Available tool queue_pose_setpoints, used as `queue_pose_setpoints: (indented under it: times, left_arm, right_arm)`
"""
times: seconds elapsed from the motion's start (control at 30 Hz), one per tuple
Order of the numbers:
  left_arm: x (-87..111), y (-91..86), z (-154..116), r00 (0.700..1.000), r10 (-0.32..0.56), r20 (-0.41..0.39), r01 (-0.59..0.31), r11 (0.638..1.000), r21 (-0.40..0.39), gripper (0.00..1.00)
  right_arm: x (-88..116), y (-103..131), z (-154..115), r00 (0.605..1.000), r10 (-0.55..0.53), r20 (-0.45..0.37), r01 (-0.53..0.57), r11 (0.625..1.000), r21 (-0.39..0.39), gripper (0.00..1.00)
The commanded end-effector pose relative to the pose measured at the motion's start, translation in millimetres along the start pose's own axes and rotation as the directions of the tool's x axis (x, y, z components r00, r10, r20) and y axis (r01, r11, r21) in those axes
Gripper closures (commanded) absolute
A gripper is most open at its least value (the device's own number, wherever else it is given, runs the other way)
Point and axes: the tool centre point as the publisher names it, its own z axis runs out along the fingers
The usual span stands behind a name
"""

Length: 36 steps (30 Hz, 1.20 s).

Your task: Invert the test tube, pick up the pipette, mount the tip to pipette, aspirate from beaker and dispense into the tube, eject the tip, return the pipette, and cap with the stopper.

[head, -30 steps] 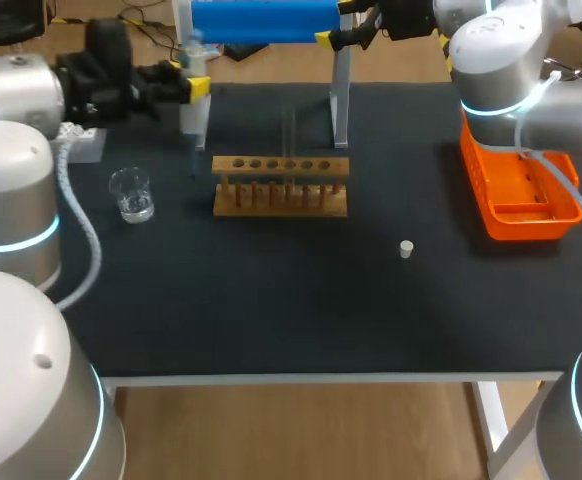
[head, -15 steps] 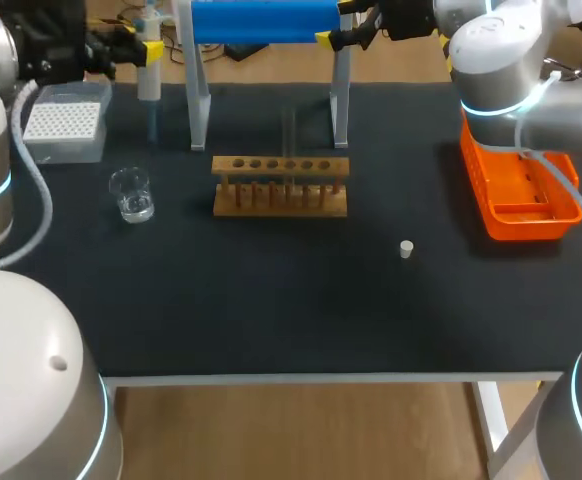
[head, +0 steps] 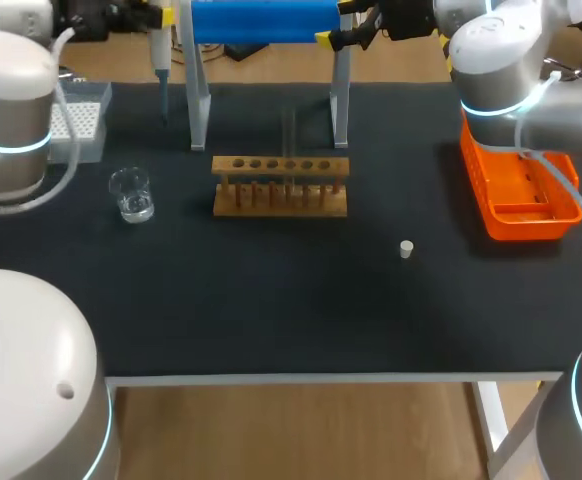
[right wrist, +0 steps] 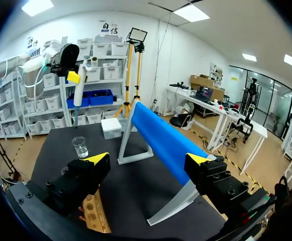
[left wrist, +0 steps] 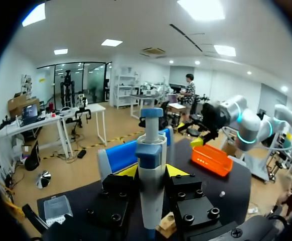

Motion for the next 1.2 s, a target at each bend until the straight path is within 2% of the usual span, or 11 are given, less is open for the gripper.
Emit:
queue_pose_setpoints:
  times: [0.03,0.3,0.43,0.63,0.87,1.2]
  left_arm:
    - [-4.3,-8.4,45.5,0.999,-0.016,0.029,0.018,0.997,-0.077,1.0]
    - [-14.2,-17.7,73.9,0.994,-0.025,0.107,0.036,0.994,-0.098,1.0]
    - [-19.4,-20.7,82.4,0.983,-0.029,0.183,0.049,0.994,-0.102,1.0]
    - [-26.8,-23.9,92.7,0.954,-0.043,0.296,0.075,0.992,-0.098,1.0]
    - [-30.4,-19.8,103.2,0.911,-0.054,0.409,0.105,0.989,-0.103,1.0]
    - [-31.7,-9.5,118.1,0.869,-0.064,0.49,0.133,0.985,-0.108,1.0]
  right_arm:
    - [-0.9,0.6,-0.7,1.0,0.0,-0.004,0.0,1.0,0.004,0.0]
    - [-0.9,0.6,-0.7,1.0,0.0,-0.004,0.0,1.0,0.004,0.0]
    - [-0.9,0.6,-0.7,1.0,0.0,-0.004,0.0,1.0,0.004,0.0]
    - [-0.9,0.6,-0.7,1.0,0.0,-0.004,0.0,1.0,0.004,0.0]
    - [-0.9,0.6,-0.7,1.0,0.0,-0.004,0.0,1.0,0.004,0.0]
    - [-0.9,0.6,-0.7,1.0,0.0,-0.004,0.0,1.0,0.004,0.0]
